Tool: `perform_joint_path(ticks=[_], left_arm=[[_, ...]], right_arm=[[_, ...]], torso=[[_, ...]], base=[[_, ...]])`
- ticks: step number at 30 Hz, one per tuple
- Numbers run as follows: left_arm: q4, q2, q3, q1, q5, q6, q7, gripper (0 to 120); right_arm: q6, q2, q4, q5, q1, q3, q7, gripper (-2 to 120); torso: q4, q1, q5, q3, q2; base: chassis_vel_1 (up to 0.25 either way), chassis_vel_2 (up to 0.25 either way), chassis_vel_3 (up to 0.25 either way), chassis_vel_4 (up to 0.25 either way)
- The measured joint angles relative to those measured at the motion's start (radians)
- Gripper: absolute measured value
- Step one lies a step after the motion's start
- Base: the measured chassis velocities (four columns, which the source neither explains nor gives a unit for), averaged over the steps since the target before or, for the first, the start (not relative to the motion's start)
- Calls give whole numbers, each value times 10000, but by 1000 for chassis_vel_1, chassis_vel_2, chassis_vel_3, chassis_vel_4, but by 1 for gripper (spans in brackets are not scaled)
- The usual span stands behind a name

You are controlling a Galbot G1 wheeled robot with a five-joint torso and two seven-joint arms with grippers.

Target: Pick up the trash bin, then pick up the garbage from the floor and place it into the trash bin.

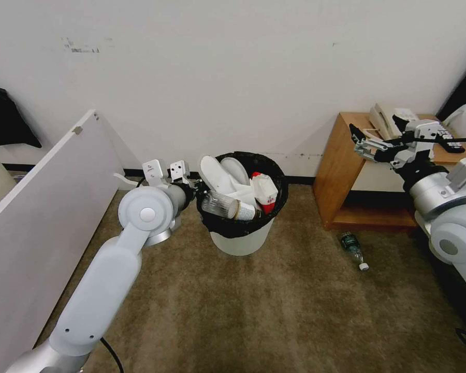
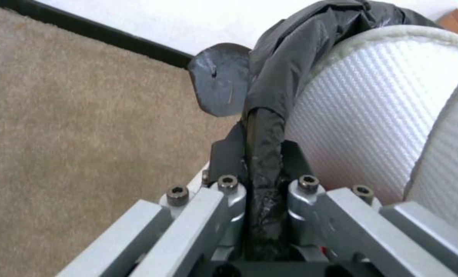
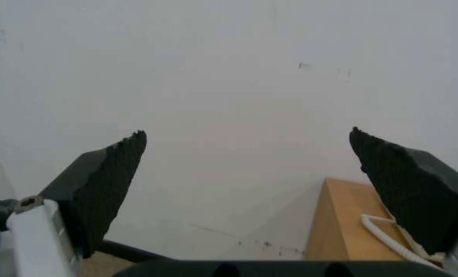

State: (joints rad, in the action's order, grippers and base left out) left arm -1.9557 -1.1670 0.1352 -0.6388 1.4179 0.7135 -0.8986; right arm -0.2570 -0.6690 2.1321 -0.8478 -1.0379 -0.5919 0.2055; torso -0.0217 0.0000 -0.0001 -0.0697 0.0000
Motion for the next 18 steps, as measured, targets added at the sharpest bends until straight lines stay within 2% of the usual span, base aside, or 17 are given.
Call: perform_joint_path(ticks=[18], left_arm=[[-13,0,-17,-14,-37,-10,-5,4]], right_arm=[[128,-26,-46,22,18,13,-29,100]], torso=[[-2,0,1,0,0]], base=[[-69,63,60,-65]])
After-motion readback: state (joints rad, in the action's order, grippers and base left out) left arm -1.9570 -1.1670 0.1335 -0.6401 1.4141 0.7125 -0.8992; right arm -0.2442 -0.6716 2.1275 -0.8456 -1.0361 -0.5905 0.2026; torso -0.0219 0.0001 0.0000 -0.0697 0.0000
